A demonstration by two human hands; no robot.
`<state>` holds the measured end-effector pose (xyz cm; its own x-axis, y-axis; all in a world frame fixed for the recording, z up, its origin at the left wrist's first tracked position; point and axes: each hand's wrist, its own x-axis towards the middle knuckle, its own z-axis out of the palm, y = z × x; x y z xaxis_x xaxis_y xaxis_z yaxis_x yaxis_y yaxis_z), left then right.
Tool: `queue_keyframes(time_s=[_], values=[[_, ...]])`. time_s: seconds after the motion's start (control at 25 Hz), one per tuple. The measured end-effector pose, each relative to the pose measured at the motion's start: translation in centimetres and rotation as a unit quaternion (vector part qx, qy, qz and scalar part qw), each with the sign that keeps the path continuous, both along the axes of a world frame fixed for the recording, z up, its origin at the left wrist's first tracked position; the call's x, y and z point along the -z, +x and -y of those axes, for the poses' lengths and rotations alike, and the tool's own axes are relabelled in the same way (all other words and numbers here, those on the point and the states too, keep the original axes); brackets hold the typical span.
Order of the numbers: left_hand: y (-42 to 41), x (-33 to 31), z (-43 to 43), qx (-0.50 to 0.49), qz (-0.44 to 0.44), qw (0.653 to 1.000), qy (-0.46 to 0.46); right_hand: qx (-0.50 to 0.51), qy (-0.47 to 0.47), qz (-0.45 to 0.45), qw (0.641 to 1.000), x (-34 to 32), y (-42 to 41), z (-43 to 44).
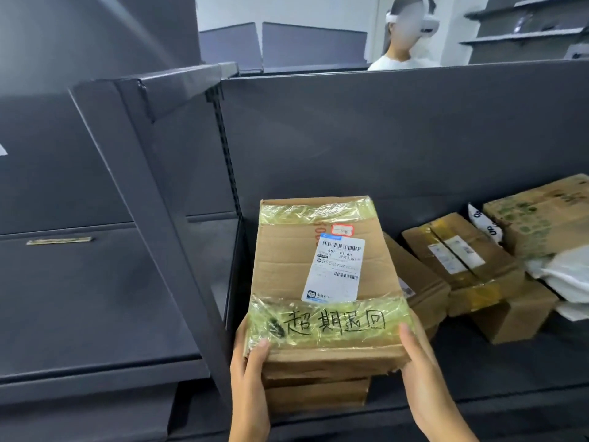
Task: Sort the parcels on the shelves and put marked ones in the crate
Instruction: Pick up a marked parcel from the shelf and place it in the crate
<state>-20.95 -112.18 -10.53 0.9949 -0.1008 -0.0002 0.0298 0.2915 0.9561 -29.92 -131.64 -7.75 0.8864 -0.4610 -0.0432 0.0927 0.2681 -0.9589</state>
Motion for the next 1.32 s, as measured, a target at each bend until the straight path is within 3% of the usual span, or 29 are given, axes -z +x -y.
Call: queue_keyframes(time_s=[0.24, 0.48, 0.56, 0.68, 0.84, 0.92, 1.32], values=[[0.0, -1.6, 2.9, -0.009, -0.084, 0.992, -0.091, -0.073, -0.155, 0.006, 0.985, -2.9, -0.1, 2.8], [0.5, -3.0, 4.7, 0.006, -0.087, 0.977, -0.194, -0.007, -0.376, 0.014, 0.927, -6.2, -0.2, 1.5], [0.4, -2.9, 4.7, 0.005, -0.074, 0.979, -0.191, -0.002, -0.398, 0.037, 0.917, -6.1, -0.4, 1.5], [0.3, -3.4, 4.7, 0.001, -0.033, 0.984, -0.176, -0.023, -0.323, 0.082, 0.942, -6.1, -0.1, 3.3], [-0.1, -5.2, 5.4, 0.003, 0.054, 0.997, -0.063, -0.057, -0.057, 0.122, 0.989, -4.9, 0.6, 7.0], [-1.0, -6.1, 5.9, -0.016, 0.109, 0.994, 0.002, -0.039, 0.009, 0.104, 0.994, -4.5, 0.8, 7.8], [-2.5, -7.9, 5.9, -0.038, 0.236, 0.959, 0.152, -0.038, 0.104, 0.072, 0.991, -2.9, 1.5, 7.5]])
